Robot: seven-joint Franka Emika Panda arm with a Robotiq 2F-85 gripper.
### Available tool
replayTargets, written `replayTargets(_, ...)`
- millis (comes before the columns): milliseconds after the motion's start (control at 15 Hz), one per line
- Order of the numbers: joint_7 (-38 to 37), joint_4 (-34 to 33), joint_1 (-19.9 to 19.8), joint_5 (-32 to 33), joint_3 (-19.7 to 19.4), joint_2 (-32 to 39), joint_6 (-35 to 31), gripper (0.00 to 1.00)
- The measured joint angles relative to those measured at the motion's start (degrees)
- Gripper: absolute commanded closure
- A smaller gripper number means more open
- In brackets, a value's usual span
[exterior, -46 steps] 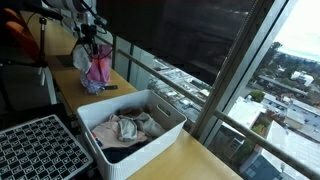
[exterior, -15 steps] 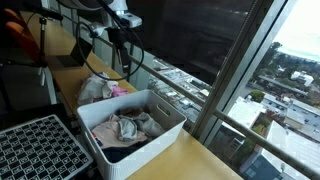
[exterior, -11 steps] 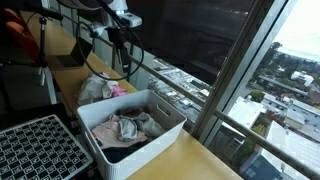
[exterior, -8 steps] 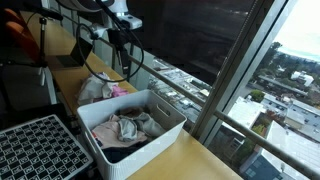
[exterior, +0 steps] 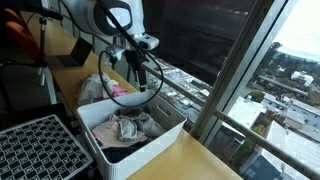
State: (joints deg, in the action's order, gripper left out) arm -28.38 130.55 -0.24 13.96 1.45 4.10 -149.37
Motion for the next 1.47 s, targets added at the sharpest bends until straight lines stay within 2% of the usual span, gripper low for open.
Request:
replayTargets(267, 1.48, -6.01, -0.19, -1.11, -2.95, 9.88, -1.28, 0.0)
replayTargets(600, 7.22, -16.59, -1.34, -9.85, -4.07, 25.33, -0.72, 0.0)
replayTargets(800, 9.96, -23.7, -2.32, -14.32, -4.06, 33.57, 2.57, 0.0)
replayTargets(867, 10.25, -25.83, -2.54, -15.04, -4.06, 35.93, 4.09, 0.09)
replayTargets(933, 10.49, -27.82, -2.73, -15.72, -4.06, 38.12, 5.66, 0.26)
replayTargets(1200, 10.59, -34.34, -3.4, -16.87, -4.18, 43.7, 11.1, 0.55)
replayTargets(1467, 10.59, -37.19, -3.5, -18.04, -4.22, 43.93, 13.67, 0.84)
